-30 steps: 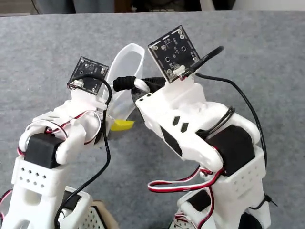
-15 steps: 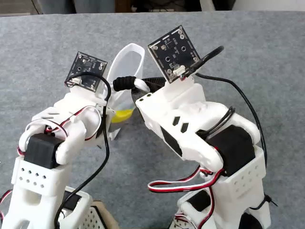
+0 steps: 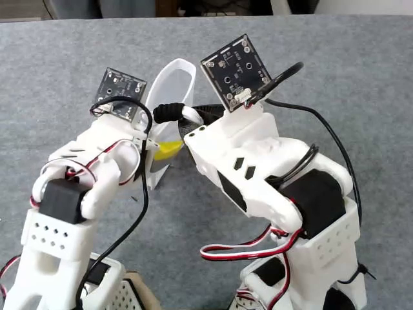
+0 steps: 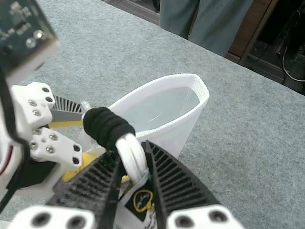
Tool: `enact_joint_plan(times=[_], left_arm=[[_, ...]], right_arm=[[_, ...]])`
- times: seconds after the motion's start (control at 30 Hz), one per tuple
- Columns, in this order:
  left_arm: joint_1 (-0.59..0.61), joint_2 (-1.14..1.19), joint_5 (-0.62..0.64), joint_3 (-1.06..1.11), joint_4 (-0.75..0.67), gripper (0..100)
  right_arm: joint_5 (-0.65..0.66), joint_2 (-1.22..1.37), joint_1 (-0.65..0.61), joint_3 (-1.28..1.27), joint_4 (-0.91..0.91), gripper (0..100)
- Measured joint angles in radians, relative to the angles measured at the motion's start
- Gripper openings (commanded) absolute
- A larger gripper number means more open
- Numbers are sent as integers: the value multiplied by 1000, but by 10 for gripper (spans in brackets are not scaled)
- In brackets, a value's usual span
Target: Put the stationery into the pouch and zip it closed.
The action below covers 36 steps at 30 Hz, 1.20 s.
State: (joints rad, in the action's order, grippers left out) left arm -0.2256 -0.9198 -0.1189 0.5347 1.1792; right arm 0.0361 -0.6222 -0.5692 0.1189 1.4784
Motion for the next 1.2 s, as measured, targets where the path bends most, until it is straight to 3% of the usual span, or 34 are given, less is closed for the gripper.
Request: enact_joint_plan(times=[0.27,1.2], left_arm=[[0,0,0,6,-21,31],[-3,0,0,6,-21,30]], right_arm=[[0,0,0,0,0,12],[0,2,0,0,0,12]])
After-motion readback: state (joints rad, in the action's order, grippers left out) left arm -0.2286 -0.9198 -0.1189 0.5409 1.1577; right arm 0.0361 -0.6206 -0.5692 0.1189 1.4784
